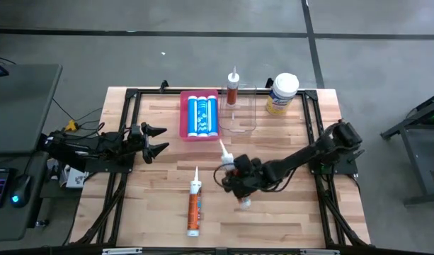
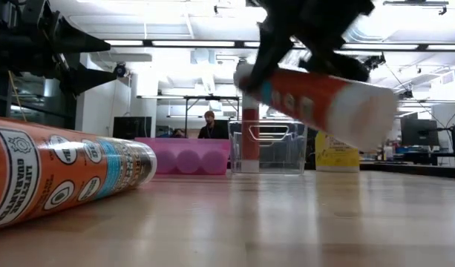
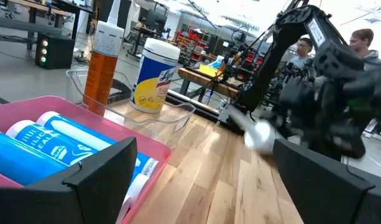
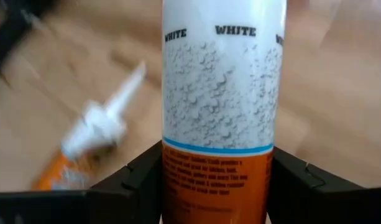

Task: Pick & place silicon tubes, Sealant and Lysol wipes
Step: Put the right orange sealant into the transparent bin, then put the orange sealant into the transparent bin

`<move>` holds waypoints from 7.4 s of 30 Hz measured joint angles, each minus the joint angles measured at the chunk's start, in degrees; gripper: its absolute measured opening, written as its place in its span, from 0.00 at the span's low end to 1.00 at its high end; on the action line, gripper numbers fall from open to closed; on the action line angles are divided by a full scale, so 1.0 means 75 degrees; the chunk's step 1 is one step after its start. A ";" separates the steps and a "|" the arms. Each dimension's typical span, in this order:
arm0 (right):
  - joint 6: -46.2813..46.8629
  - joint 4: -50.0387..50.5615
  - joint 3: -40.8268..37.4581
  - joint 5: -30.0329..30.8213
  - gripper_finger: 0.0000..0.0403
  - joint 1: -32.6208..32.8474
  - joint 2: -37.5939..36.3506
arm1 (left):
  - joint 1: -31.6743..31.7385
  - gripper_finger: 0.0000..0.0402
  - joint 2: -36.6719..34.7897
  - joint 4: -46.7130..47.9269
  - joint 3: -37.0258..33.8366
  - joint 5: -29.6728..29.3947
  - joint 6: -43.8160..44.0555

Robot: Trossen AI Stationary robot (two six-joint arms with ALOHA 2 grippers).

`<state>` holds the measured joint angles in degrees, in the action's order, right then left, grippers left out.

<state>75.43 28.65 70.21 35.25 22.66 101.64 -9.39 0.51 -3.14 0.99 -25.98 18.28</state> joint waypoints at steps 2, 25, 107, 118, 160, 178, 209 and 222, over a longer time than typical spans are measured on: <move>-0.0314 0.0013 0.0000 0.0587 0.50 -0.0006 -0.0273 | 0.0002 0.92 -0.0001 0.0000 -0.0001 0.0000 -0.0001; -0.3122 0.1183 0.0018 0.5857 0.50 -0.1733 -0.1818 | 0.0001 0.92 0.0000 0.0000 0.0000 0.0000 -0.0003; -1.0566 -1.5229 -0.5137 -0.0983 0.49 -0.6220 -0.0007 | 0.0003 0.92 0.0000 0.0000 -0.0003 0.0000 -0.0002; -1.0441 -1.5586 -0.5129 -0.0630 0.49 -0.6385 0.0708 | 0.0003 0.92 0.0000 0.0002 0.0000 0.0000 -0.0001; -1.0863 -1.5462 -0.4662 0.1022 0.79 -0.6403 0.1823 | 0.0000 0.92 -0.0002 0.0002 -0.0003 0.0000 -0.0003; -1.0918 -1.5513 -0.4659 0.0967 0.79 -0.6127 0.1820 | 0.0002 0.92 -0.0001 0.0000 -0.0003 0.0000 -0.0003; -1.2198 -1.4570 -0.4686 0.3121 0.80 -0.5236 0.0431 | 0.0001 0.92 -0.0003 0.0000 -0.0003 0.0002 -0.0001; -1.2196 -1.3079 -0.4686 0.3966 0.80 -0.3693 -0.1231 | 0.0001 0.92 -0.0003 0.0000 -0.0001 0.0002 0.0000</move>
<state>-16.05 -69.45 35.07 65.00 -5.04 92.40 -9.38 0.49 -3.14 0.99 -25.96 18.28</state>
